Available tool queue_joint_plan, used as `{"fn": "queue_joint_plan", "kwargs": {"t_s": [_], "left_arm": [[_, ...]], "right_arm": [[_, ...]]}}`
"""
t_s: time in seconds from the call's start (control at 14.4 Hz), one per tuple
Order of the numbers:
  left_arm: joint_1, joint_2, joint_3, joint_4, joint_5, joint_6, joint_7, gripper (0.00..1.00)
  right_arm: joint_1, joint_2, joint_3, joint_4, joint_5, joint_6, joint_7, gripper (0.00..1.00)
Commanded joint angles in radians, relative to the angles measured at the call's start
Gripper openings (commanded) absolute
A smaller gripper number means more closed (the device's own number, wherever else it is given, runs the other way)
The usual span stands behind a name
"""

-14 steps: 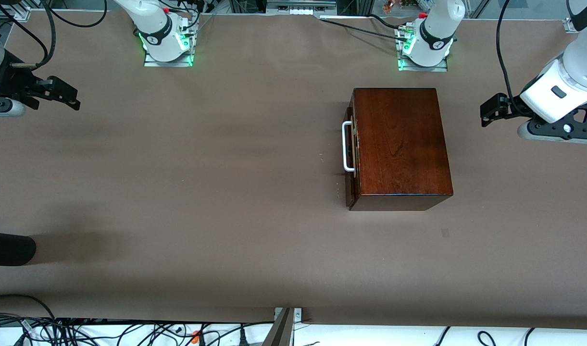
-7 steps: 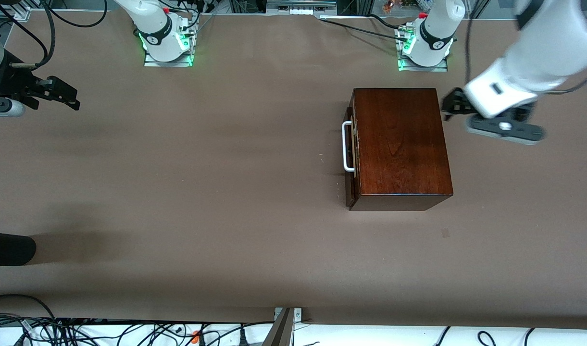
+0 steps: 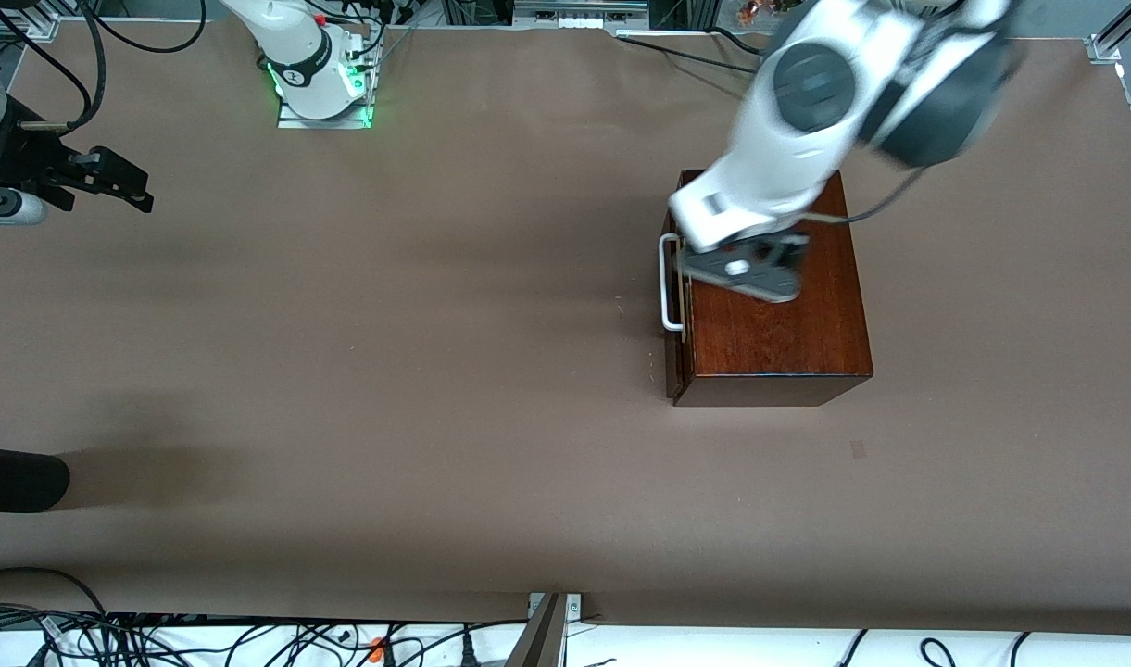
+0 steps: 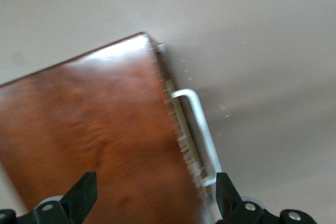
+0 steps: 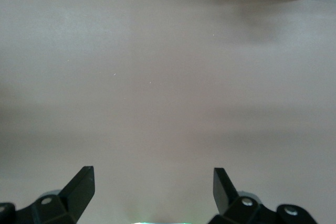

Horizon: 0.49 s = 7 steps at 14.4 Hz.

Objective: Open drawer, take yellow block, close drawer
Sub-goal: 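Move the left gripper to the white drawer handle of the wooden box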

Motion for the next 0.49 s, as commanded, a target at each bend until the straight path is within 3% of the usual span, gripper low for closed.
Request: {"fn": "queue_joint_plan", "kwargs": {"t_s": [0.0, 0.42], "left_arm": [[-0.098, 0.080, 0.012, 0.040, 0.062, 0.051, -0.082, 1.00], [-0.164, 0.186, 0.014, 0.037, 0.146, 0.113, -0.272, 1.00]], "right_arm": [[-0.003, -0.006, 0.003, 0.007, -0.003, 0.000, 0.014, 1.00], [-0.003, -0.004, 0.003, 0.007, -0.001, 0.000, 0.014, 1.00]]}}
